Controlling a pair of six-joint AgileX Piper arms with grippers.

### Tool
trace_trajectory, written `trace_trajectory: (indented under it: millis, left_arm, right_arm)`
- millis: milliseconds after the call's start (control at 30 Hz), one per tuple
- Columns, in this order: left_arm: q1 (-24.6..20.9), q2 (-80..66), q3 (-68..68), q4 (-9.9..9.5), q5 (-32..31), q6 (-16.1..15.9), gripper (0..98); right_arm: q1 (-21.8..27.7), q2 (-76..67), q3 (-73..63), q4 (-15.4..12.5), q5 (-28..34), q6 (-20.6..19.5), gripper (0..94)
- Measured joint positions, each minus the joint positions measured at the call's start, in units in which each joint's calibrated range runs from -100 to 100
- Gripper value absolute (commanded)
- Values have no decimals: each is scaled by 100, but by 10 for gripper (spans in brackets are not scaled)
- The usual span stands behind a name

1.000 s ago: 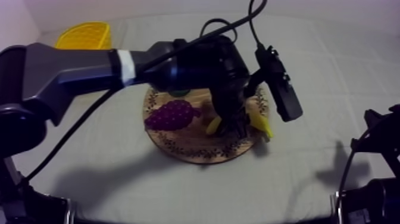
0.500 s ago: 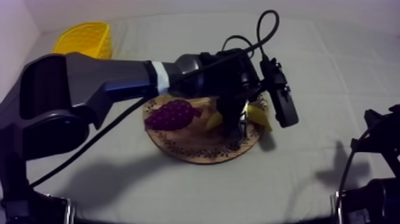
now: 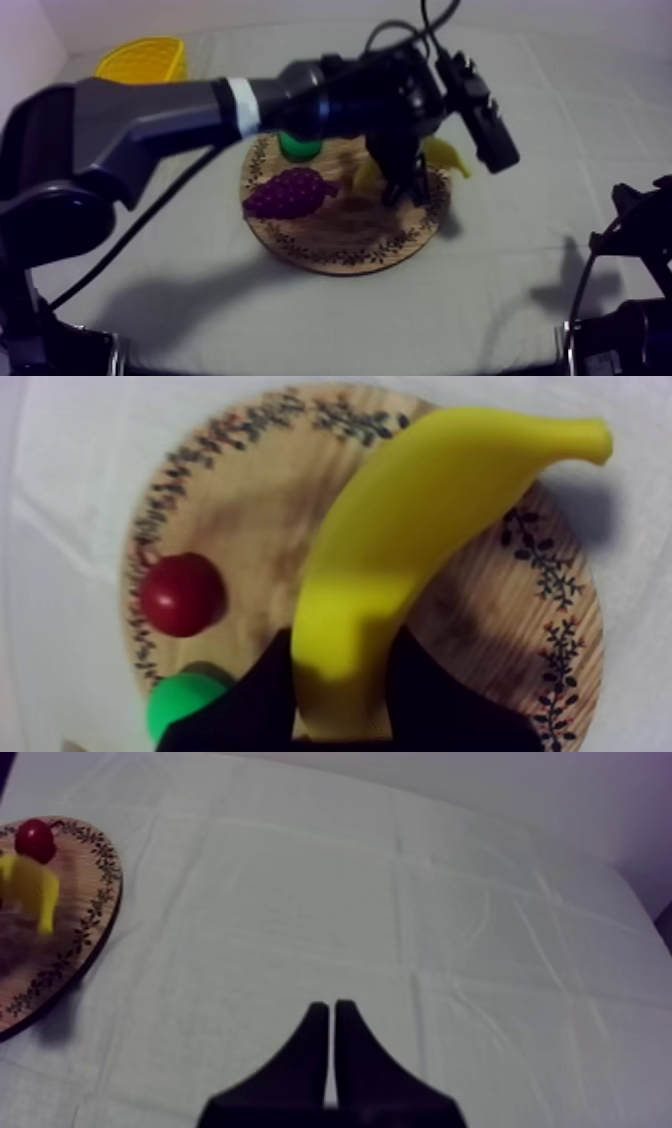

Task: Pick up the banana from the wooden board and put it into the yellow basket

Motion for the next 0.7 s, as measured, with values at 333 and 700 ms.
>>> trace_trajectory:
  millis: [333,700]
  left_arm:
    - [-455,-1140,90,-540,671,58,223]
    - [-1556,-2213,768,-859,712,23,225]
  right_arm:
    - [0,0,0,0,0,0,3]
    - [0,0,0,0,0,0,3]
